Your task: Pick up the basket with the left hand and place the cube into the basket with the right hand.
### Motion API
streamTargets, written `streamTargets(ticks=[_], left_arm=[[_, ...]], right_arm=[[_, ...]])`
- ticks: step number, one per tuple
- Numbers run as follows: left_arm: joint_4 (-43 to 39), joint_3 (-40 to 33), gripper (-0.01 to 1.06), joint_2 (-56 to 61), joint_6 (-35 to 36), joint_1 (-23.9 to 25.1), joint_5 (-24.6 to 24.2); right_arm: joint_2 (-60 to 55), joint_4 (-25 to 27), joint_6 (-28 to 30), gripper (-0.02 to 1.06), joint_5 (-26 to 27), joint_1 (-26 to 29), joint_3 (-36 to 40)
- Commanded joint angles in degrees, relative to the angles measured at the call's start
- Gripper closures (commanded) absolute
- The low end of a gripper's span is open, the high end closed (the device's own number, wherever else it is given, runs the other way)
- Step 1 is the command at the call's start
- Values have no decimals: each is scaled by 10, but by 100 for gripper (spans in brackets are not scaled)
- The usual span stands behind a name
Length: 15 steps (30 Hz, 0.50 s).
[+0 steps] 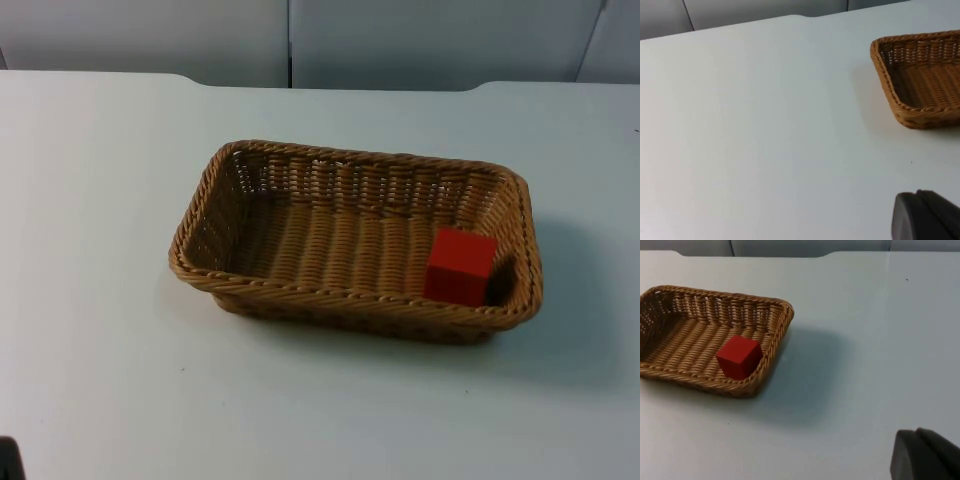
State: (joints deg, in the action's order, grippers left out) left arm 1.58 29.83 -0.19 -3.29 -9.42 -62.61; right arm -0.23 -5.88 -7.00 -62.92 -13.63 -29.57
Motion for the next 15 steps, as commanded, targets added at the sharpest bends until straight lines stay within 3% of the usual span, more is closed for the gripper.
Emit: streamTargets(ticks=[1,7,15], left_arm=[[-20,-4,105,2,30,-4,7],[-25,-4,105,2,39,-4,7],[-25,-4,105,2,39,-4,7]], right_arm=[[2,-19,-15,105,9,-4,3],[2,-110,-129,105,-6,-4,2],[2,-161,-198,105,-23,-2,1]])
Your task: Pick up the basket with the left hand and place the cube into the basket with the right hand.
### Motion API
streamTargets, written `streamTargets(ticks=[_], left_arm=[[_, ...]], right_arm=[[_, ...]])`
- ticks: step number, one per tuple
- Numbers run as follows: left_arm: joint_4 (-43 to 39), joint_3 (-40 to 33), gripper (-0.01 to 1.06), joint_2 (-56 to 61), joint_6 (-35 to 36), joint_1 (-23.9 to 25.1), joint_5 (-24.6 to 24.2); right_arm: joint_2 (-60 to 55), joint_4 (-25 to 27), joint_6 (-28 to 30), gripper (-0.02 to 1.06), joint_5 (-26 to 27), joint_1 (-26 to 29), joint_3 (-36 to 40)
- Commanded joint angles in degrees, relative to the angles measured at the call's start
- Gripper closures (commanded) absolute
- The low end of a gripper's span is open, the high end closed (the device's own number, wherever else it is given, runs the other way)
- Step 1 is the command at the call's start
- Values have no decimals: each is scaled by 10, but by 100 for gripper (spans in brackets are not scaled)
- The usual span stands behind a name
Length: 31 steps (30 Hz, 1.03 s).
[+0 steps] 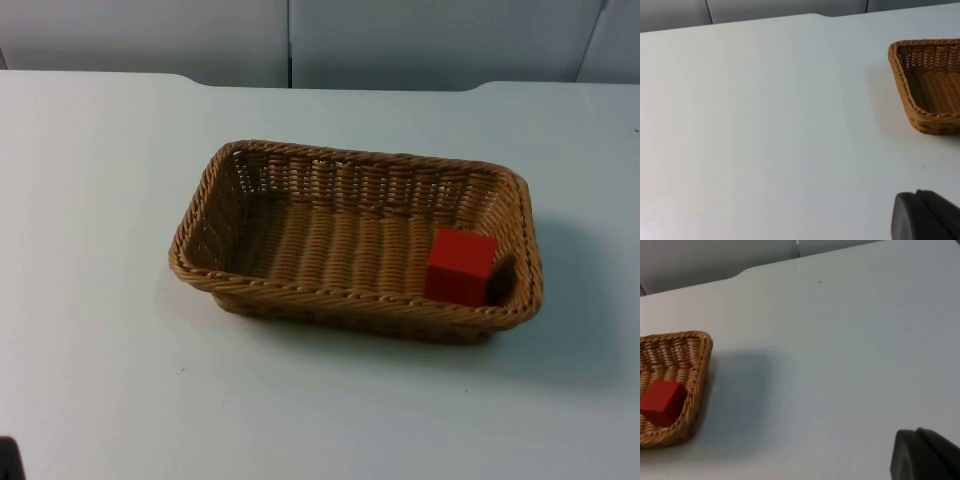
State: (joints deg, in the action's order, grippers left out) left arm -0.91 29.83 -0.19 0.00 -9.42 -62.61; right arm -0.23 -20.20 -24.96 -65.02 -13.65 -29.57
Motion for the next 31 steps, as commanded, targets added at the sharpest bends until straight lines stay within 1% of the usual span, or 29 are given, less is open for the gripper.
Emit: streamTargets(ticks=[1,5,9,10,13,15,16,20,21,22,26,27,28,29,31], left_arm=[[0,-4,105,2,6,-4,7],[0,-4,105,2,6,-4,7],[0,-4,105,2,6,-4,7],[0,-4,105,2,6,-4,7],[0,-4,105,2,6,-4,7],[0,-4,105,2,6,-4,7],[0,-4,105,2,6,-4,7],[0,-4,105,2,6,-4,7],[0,-4,105,2,6,-4,7],[0,-4,105,2,6,-4,7],[0,-4,105,2,6,-4,7],[0,-4,105,2,6,-4,7],[0,-4,105,2,6,-4,7],[0,-4,105,2,5,-4,7],[1,-4,105,2,5,-4,7]], right_arm=[[2,-19,-21,105,-4,-1,1],[2,-25,-28,105,-5,1,1],[2,-34,-36,105,-8,35,1],[2,-34,-36,105,-8,35,1],[2,-35,-14,105,-2,86,1],[2,-27,2,105,4,130,1],[2,-27,2,105,4,130,1],[2,41,107,105,25,219,2],[2,54,111,105,25,221,2],[2,54,111,105,25,221,2],[2,97,162,105,29,221,2],[2,97,162,105,29,221,2],[2,108,176,105,31,221,4],[2,128,203,105,31,221,4],[2,145,216,105,31,221,5]])
